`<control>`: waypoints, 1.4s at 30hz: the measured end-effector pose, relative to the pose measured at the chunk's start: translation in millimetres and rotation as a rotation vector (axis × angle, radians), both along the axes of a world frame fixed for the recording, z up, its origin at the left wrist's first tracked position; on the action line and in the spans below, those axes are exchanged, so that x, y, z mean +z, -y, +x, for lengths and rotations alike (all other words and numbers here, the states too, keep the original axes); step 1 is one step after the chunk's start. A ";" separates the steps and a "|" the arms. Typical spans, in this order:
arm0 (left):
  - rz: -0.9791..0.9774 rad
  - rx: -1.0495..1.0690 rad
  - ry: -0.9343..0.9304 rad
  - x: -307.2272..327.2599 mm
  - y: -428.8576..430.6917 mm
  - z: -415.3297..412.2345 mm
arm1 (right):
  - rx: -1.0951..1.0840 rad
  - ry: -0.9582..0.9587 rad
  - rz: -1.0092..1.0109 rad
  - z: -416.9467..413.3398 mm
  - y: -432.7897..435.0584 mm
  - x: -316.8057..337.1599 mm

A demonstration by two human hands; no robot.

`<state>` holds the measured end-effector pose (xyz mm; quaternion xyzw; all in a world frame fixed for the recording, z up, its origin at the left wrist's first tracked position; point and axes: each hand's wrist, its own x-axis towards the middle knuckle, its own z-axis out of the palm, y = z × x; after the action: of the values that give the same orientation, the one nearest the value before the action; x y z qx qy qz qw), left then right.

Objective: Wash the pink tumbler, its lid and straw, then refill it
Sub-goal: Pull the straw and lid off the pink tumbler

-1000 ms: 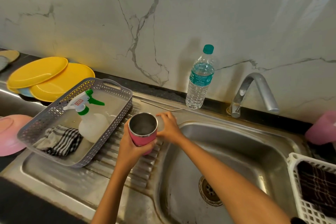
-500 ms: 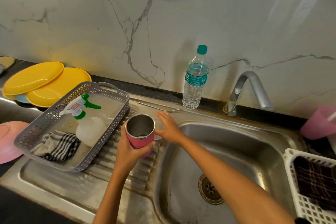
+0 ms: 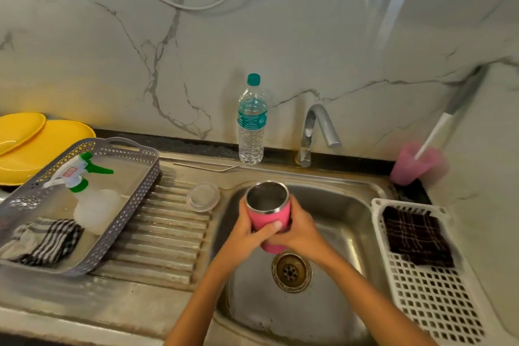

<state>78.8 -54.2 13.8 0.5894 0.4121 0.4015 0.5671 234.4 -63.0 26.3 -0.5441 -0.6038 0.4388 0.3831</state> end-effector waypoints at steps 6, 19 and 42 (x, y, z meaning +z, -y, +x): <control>-0.151 -0.163 -0.207 -16.1 0.2 21.5 | -0.171 0.233 -0.074 58.1 26.7 -10.4; -0.209 0.105 -0.432 -56.7 -4.3 -6.7 | -0.114 0.949 -0.060 97.7 2.6 -24.0; -0.163 0.037 -0.415 -55.2 -18.6 14.4 | -0.110 1.312 0.123 86.1 -16.6 -13.5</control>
<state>93.2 -35.6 -41.4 0.6039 0.5619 0.2473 0.5084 320.5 -46.4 12.8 -0.7059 -0.7072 -0.0393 -0.0121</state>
